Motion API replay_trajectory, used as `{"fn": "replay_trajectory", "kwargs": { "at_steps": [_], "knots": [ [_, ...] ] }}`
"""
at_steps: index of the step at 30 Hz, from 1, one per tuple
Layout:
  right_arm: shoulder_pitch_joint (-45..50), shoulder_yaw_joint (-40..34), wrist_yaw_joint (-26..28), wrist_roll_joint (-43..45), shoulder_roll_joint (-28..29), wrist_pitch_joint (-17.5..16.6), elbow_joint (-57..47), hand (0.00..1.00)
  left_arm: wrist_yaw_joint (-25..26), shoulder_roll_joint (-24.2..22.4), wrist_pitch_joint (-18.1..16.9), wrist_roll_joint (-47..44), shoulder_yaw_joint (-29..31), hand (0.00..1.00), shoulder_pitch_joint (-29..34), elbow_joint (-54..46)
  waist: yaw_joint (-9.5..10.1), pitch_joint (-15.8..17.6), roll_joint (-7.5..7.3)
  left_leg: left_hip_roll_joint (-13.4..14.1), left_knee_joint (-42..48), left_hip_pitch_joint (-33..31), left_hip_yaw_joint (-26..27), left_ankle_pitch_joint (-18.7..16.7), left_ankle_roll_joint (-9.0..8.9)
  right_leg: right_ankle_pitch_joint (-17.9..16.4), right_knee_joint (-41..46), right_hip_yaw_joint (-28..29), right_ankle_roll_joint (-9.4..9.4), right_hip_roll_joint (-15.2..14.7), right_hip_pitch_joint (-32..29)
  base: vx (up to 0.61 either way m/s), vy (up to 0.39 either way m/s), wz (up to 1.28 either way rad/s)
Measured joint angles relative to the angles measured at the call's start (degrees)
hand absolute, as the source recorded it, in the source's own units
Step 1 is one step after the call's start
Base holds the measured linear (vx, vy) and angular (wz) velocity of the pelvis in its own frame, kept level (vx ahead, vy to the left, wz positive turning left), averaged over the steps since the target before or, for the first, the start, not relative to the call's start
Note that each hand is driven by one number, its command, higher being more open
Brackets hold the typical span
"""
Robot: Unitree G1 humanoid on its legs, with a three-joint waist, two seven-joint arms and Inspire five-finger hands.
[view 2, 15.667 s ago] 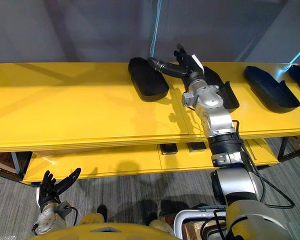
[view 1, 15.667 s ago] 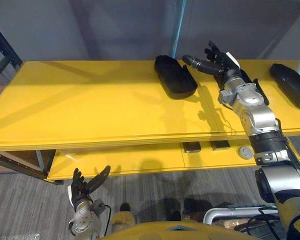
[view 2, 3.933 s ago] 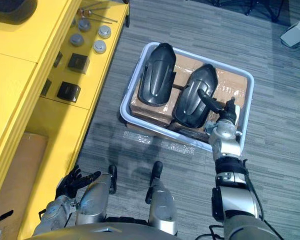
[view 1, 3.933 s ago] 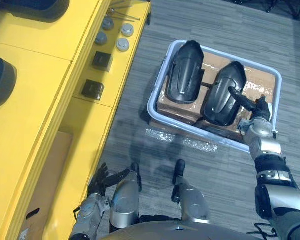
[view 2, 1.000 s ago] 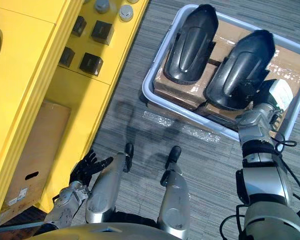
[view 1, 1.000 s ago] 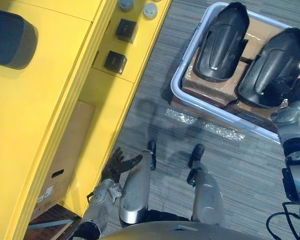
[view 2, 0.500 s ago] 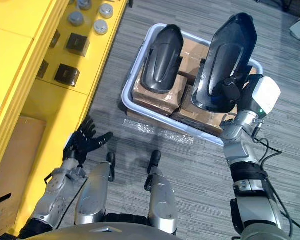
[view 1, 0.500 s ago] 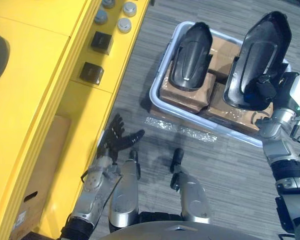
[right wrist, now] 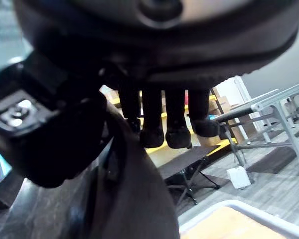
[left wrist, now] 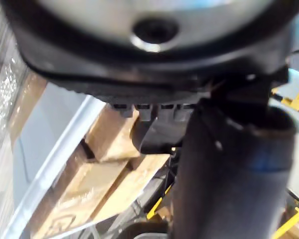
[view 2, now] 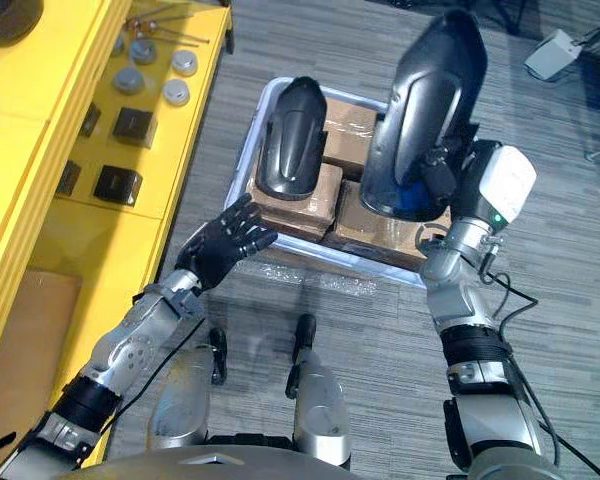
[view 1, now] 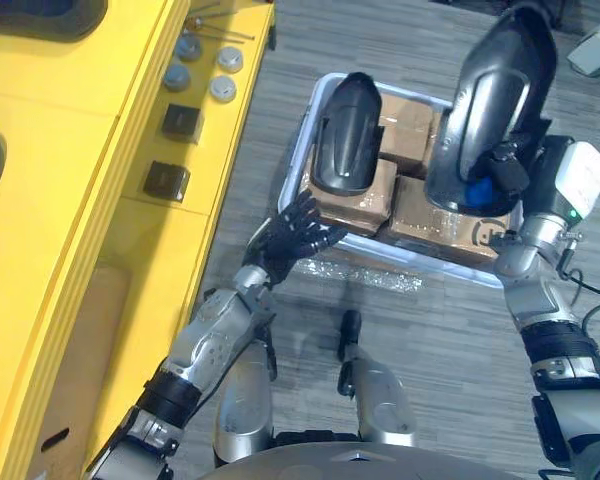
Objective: Walk over and take three plastic housings, then place them on the shelf
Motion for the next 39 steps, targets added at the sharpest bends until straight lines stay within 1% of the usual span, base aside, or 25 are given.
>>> {"fn": "replay_trajectory", "kwargs": {
  "at_steps": [1, 2, 4, 5, 6, 8, 9, 10, 13, 17, 18, 20, 23, 24, 26, 29, 30, 33, 35, 37, 39],
  "knots": [
    [0.0, 0.2, 0.0, -0.8, 0.4, -0.2, -0.8, 0.0, -0.3, -0.1, 0.0, -0.4, 0.0, 1.0, -0.6, 0.3, -0.38, -0.4, 0.02, 0.0, -0.1, 0.1, 0.1, 0.0, 0.0, 0.0, 0.0, 0.1, 0.0, 0.0, 0.0, -0.01, 0.019, -0.17],
    [0.2, 0.6, 0.0, -2.1, 1.0, -1.5, -2.1, 0.0, -0.9, -0.4, 0.0, -2.3, -0.2, 1.0, -2.5, 1.7, -1.03, -1.3, -0.14, 0.0, -0.7, 0.8, 0.6, 0.0, -0.02, 0.0, 0.0, 0.5, 0.01, 0.0, 0.1, -0.01, 0.013, -0.19],
    [0.6, 1.4, 0.0, -3.7, 1.1, -2.3, -3.3, 0.0, -1.0, -0.7, 0.0, -3.6, -0.3, 1.0, -3.7, 2.9, -1.16, -2.2, -0.17, 0.0, -1.2, 1.6, 1.4, 0.0, -0.04, 0.0, -0.1, 1.4, 0.01, 0.0, 0.2, -0.01, 0.016, -0.22],
    [1.5, 2.3, 0.0, -4.5, 1.2, -3.5, -4.6, 0.0, -1.4, -1.1, 0.0, -5.5, -0.3, 1.0, -4.3, 4.2, -1.56, -3.5, -0.18, -0.1, -2.0, 2.4, 2.0, 0.1, -0.1, 0.0, -0.2, 1.9, 0.03, -0.1, 0.3, 0.0, 0.018, -0.2],
    [2.0, 2.9, 0.0, -6.0, 2.1, -4.4, -5.4, 0.0, -1.6, -1.1, 0.0, -7.5, -0.3, 1.0, -4.7, 5.2, -2.18, -3.9, -0.26, -0.1, -2.6, 3.8, 2.4, 0.1, -0.1, 0.0, -0.7, 2.1, 0.06, -0.1, 1.4, 0.01, 0.016, -0.2],
    [3.3, 3.4, 0.1, -6.3, 3.3, -5.9, -6.7, 0.0, -1.7, -1.6, 0.0, -9.0, -0.6, 1.0, -4.8, 6.4, -2.38, -4.9, -0.29, -0.1, -3.6, 5.3, 3.3, 0.1, -0.17, 0.1, -1.4, 2.7, 0.09, 0.0, 2.3, 0.0, 0.009, -0.2],
    [4.9, 3.8, 0.1, -7.3, 4.0, -6.9, -7.7, 0.0, -1.8, -1.8, -0.1, -9.3, -1.4, 1.0, -4.9, 6.8, -2.53, -6.5, -0.3, -0.2, -4.3, 5.6, 3.6, 0.2, -0.29, 0.3, -2.2, 2.9, 0.12, 0.0, 2.5, 0.01, 0.001, -0.2],
    [5.6, 4.1, 0.1, -8.2, 4.6, -7.6, -8.1, 0.0, -1.9, -1.9, -0.1, -9.3, -1.7, 1.0, -4.9, 6.8, -2.64, -7.2, -0.32, -0.2, -4.9, 6.1, 3.9, 0.3, -0.42, 0.5, -2.6, 3.2, 0.09, 0.0, 2.7, 0.03, -0.001, -0.12],
    [6.3, 7.0, 0.7, -8.4, 5.0, -9.3, -8.1, 0.0, -2.1, -3.4, -0.5, -9.4, -2.0, 1.0, -5.0, 6.9, -3.59, -8.1, -0.25, -0.3, -6.0, 8.0, 4.2, 0.3, -0.58, 0.8, -4.0, 3.3, 0.07, 0.1, 4.6, 0.01, -0.002, -0.06],
    [6.8, 9.3, 0.8, -8.4, 5.1, -11.4, -8.1, 0.0, -2.0, -4.8, -0.8, -9.3, -2.6, 1.0, -5.7, 7.4, -3.61, -9.2, -0.18, -0.4, -7.0, 9.1, 4.5, 0.5, -0.82, 0.9, -4.5, 3.5, 0.03, 0.2, 5.3, -0.01, -0.005, -0.02],
    [7.4, 9.8, 1.3, -8.4, 5.5, -12.1, -8.1, 0.0, -2.0, -5.1, -1.3, -9.3, -2.9, 1.0, -5.7, 8.2, -3.61, -10.3, -0.13, -0.5, -7.2, 9.1, 4.5, 0.5, -0.84, 1.0, -5.0, 3.5, -0.01, 0.2, 5.4, 0.0, 0.0, 0.0],
    [7.9, 10.6, 1.8, -8.4, 6.1, -13.2, -8.1, 0.0, -2.0, -5.2, -1.8, -9.3, -3.4, 1.0, -5.7, 8.9, -3.66, -11.3, -0.19, -0.6, -7.9, 9.6, 4.5, 0.7, -0.93, 1.0, -5.1, 3.6, -0.02, 0.2, 5.6, 0.0, 0.0, 0.0],
    [8.1, 12.3, 3.1, -8.4, 7.3, -13.8, -8.1, 0.0, -2.2, -5.4, -2.9, -9.3, -3.8, 1.0, -5.7, 8.9, -3.65, -11.8, -0.21, -0.9, -8.8, 10.7, 4.7, 1.0, -0.9, 1.0, -5.2, 3.8, -0.02, 0.1, 6.1, -0.03, 0.0, -0.02],
    [8.4, 13.0, 3.5, -8.4, 7.6, -14.3, -8.1, 0.0, -2.3, -5.6, -3.1, -9.3, -3.9, 0.0, -5.7, 8.9, -3.64, -12.1, -0.22, -1.0, -9.1, 11.0, 4.7, 1.2, -0.86, 1.0, -5.2, 3.7, -0.02, -0.1, 6.3, -0.04, -0.009, -0.01],
    [8.9, 14.3, 4.0, -8.4, 7.8, -15.0, -8.1, 0.0, -2.4, -5.7, -4.0, -9.3, -4.0, 0.0, -5.7, 8.9, -3.62, -12.3, -0.32, -1.1, -9.1, 11.0, 4.7, 1.3, -0.82, 1.1, -5.2, 3.7, -0.03, -0.1, 6.4, -0.06, -0.004, 0.01],
    [10.3, 14.4, 4.1, -8.2, 8.2, -15.5, -8.2, 0.0, -1.9, -5.7, -4.1, -9.3, -4.2, 0.0, -5.7, 8.9, -3.38, -12.7, -0.59, -1.2, -9.1, 11.0, 4.7, 1.4, -0.75, 1.2, -5.2, 3.7, -0.03, -0.3, 6.4, -0.07, -0.003, 0.01],
    [10.9, 14.4, 4.1, -8.1, 9.0, -15.5, -8.2, 0.0, -0.5, -5.7, -4.5, -9.3, -4.3, 0.0, -5.7, 8.9, -3.48, -13.0, -0.88, -1.3, -9.2, 11.1, 4.7, 1.5, -0.73, 1.2, -5.2, 3.7, -0.02, -0.3, 6.4, -0.06, -0.006, 0.01],
    [11.9, 14.2, 4.1, -7.7, 10.3, -15.5, -8.2, 0.0, 1.7, -5.7, -5.6, -9.3, -4.7, 0.0, -5.5, 8.9, -3.57, -13.9, -1.46, -1.5, -10.1, 11.5, 4.7, 2.0, -0.76, 1.3, -5.3, 3.7, -0.06, -0.4, 6.4, -0.05, -0.01, 0.0],
    [12.8, 14.2, 4.1, -7.8, 11.0, -15.5, -8.4, 0.0, 2.4, -5.9, -6.3, -9.2, -4.9, 0.0, -4.9, 8.9, -3.6, -14.4, -1.57, -1.5, -10.8, 12.1, 4.7, 2.3, -0.81, 1.3, -5.3, 3.8, -0.07, -0.4, 6.7, -0.04, -0.012, -0.03],
    [14.6, 14.6, 3.9, -8.3, 11.7, -15.5, -11.5, 0.0, 4.7, -6.1, -7.0, -9.2, -4.9, 0.0, -4.8, 9.9, -3.61, -14.4, -1.61, -1.6, -11.3, 12.8, 4.9, 2.5, -0.9, 1.3, -5.3, 4.0, -0.07, -0.4, 7.0, -0.05, -0.015, -0.04],
    [15.1, 15.1, 3.5, -8.4, 11.8, -15.4, -12.3, 0.0, 5.3, -6.3, -7.6, -9.2, -5.0, 0.0, -4.6, 9.9, -3.57, -14.5, -1.77, -1.7, -12.0, 13.0, 5.0, 2.8, -0.92, 1.3, -5.3, 4.0, -0.07, -0.5, 6.9, -0.05, -0.014, -0.02]
  ]
}}
